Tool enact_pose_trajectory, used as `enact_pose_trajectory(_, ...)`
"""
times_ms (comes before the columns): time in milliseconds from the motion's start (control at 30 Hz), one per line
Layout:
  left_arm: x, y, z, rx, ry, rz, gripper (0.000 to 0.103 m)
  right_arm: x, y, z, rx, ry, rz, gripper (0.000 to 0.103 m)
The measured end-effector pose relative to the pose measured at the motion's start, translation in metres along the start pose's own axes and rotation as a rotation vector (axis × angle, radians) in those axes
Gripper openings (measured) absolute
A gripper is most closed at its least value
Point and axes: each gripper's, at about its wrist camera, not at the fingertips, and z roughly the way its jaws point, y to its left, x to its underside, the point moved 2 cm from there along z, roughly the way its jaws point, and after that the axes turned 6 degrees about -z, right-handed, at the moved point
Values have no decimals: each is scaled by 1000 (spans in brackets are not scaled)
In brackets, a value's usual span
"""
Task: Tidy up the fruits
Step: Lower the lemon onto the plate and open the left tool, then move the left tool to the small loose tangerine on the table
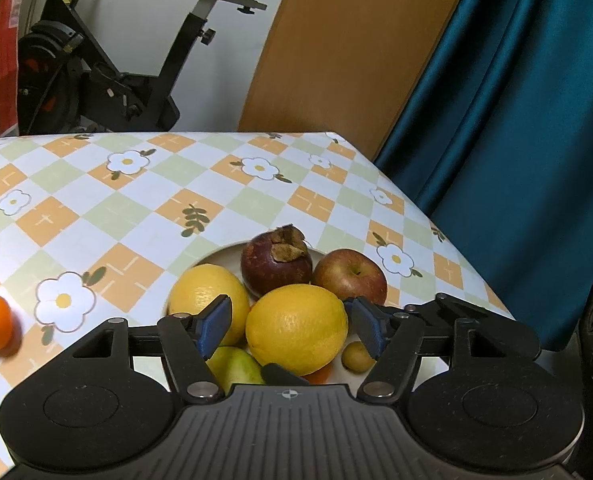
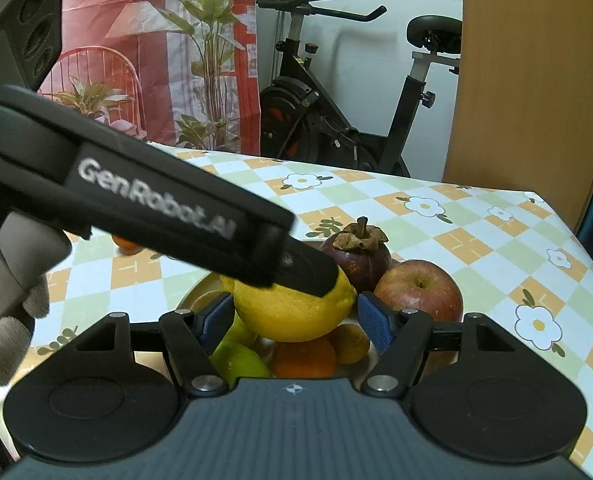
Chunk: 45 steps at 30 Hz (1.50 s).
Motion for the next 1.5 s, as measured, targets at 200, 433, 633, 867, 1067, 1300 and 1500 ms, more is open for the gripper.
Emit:
enact_pose_trajectory(200,-6,11,-19,-19,-41,-11,69,-6,-1,-6,13,-18,10,75)
enact_pose_trajectory(433,-15,26,-45,-67,-108,-10,70,-15,-7,-12,13,-37,69,75)
enact_pose_trajectory(633,-19,42,-62,-132,-146,-8,70,-23,-6,-13,6,-38,97,75)
enact_pose_trajectory(867,-22,63,-79,-192,-179,-21,70,-34,3,-11,-9,-37,101,75)
enact_pose_trajectory(1067,-23,77,-89,-230,-203,-46,70,-41,9,-7,-14,-34,98,75)
enact_pose_trajectory(1300,-24,89,-98,-275,-221,-43,70,-50,18,-2,-20,-35,82,75)
enact_pose_trajectory(1500,-23,100,-105,-298,-229,-54,70,-57,26,5,-37,-33,67,75)
